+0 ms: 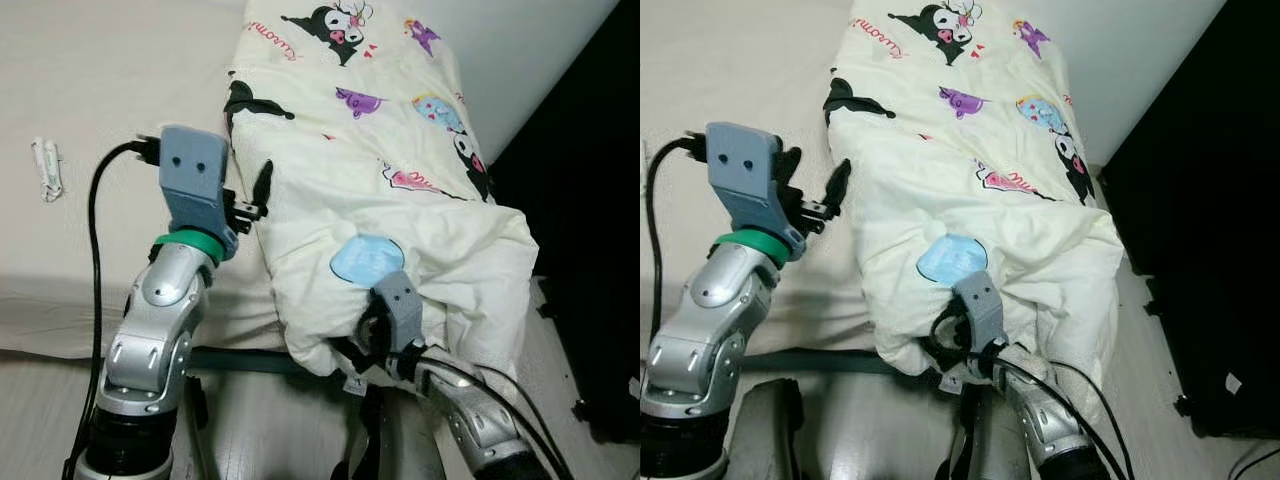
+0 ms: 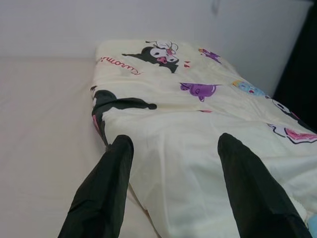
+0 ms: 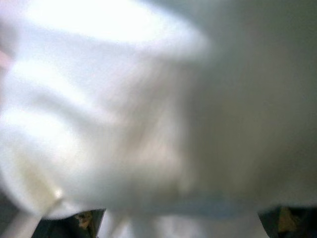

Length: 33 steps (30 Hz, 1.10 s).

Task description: Clean up the room

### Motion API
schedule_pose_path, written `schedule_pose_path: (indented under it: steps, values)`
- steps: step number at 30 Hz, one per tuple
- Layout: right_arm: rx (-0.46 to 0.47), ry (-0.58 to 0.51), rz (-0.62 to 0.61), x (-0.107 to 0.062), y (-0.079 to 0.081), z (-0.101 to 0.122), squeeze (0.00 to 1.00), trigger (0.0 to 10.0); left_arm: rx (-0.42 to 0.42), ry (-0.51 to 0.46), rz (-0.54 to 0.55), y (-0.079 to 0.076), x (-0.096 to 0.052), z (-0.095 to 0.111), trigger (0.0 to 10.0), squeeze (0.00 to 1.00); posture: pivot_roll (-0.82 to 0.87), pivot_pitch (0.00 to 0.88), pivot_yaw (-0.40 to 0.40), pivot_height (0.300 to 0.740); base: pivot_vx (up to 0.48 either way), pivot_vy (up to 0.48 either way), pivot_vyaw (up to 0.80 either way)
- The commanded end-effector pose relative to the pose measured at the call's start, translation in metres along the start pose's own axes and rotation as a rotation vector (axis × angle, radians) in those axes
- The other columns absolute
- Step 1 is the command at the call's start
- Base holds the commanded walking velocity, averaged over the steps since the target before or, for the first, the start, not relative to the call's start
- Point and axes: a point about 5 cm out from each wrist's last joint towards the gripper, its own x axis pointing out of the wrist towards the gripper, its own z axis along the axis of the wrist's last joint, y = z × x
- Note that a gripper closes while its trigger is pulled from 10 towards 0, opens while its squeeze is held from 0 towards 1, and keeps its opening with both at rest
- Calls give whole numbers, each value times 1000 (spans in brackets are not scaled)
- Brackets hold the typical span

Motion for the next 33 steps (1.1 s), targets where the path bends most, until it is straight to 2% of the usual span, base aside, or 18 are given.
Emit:
schedule_pose_path:
  steps: [1, 3, 6, 11, 13, 15, 18, 20, 21, 22, 23, 24, 26, 28, 29, 30, 31, 33]
  values:
    - [75, -65, 95, -5, 10, 5, 0, 10000, 0, -5, -17, -3, -1, 0, 10000, 0, 194, 121, -108, 507, 0, 0, 0]
    - [166, -145, 315, -14, 32, 18, 0, 10000, 2, -6, -20, -4, -1, 1, 10000, 0, 195, 121, -105, 507, 0, 0, 0]
    - [150, -127, 510, -34, 46, 26, 0, 10000, 9, 4, -83, -13, -4, -1, 10000, 0, 191, 121, -112, 507, 0, 0, 0]
    - [50, 10, 566, -53, 47, 19, 0, 10000, 49, 5, -173, -27, -7, -4, 10000, 0, 185, 124, -109, 507, 0, 0, 0]
    - [-71, 148, 485, -61, 37, 2, 0, 10000, 45, -1, -206, -33, -7, -3, 10000, 0, 176, 124, -110, 507, 0, 0, 0]
    - [-111, 198, 444, -64, 31, -5, 0, 10000, 39, -3, -213, -35, -6, -2, 10000, 0, 176, 124, -110, 507, 0, 0, 0]
    - [-227, 287, 165, -73, 0, -12, 0, 10000, 29, -5, -215, -37, -5, -1, 10000, 0, 163, 124, -114, 507, 0, 0, 0]
    - [-242, 258, -76, -75, -24, -5, 0, 10000, 26, -2, -215, -38, -4, -2, 10000, 0, 157, 128, -116, 507, 0, 0, 0]
    - [-242, 258, -76, -75, -24, -5, 0, 10000, 26, -2, -215, -38, -4, -2, 10000, 0, 157, 128, -116, 507, 0, 0, 0]
    - [-258, 212, -265, -77, -41, 3, 0, 10000, 24, 2, -215, -38, -4, -3, 10000, 0, 140, 130, -108, 507, 0, 0, 0]
    - [-258, 212, -265, -77, -41, 3, 0, 10000, 24, 2, -215, -38, -4, -3, 10000, 0, 140, 130, -108, 507, 0, 0, 0]
    - [-255, 149, -401, -80, -52, 10, 0, 10000, 23, 5, -218, -39, -4, -4, 10000, 0, 140, 133, -105, 507, 0, 0, 0]
    - [-249, 105, -495, -82, -59, 15, 0, 10000, 22, 7, -219, -39, -4, -4, 10000, 0, 140, 133, -105, 507, 0, 0, 0]
    - [-94, -287, -468, -74, -45, 53, 0, 10000, 20, 10, -225, -40, -4, -5, 10000, 0, 129, 135, -106, 507, 0, 0, 0]
    - [-94, -287, -468, -74, -45, 53, 0, 10000, 20, 10, -225, -40, -4, -5, 10000, 0, 129, 135, -106, 507, 0, 0, 0]
    - [-47, -406, -246, -60, -15, 69, 0, 10000, 19, 15, -221, -39, -3, -7, 10000, 0, 126, 137, -106, 507, 0, 0, 0]
    - [-29, -372, -107, -52, 2, 67, 0, 10000, 19, 17, -219, -40, -4, -7, 10000, 0, 131, 143, -109, 507, 0, 0, 0]
    - [-11, -346, -18, -49, 13, 64, 0, 10000, 19, 18, -219, -40, -4, -7, 10000, 0, 134, 146, -113, 507, 0, 0, 0]
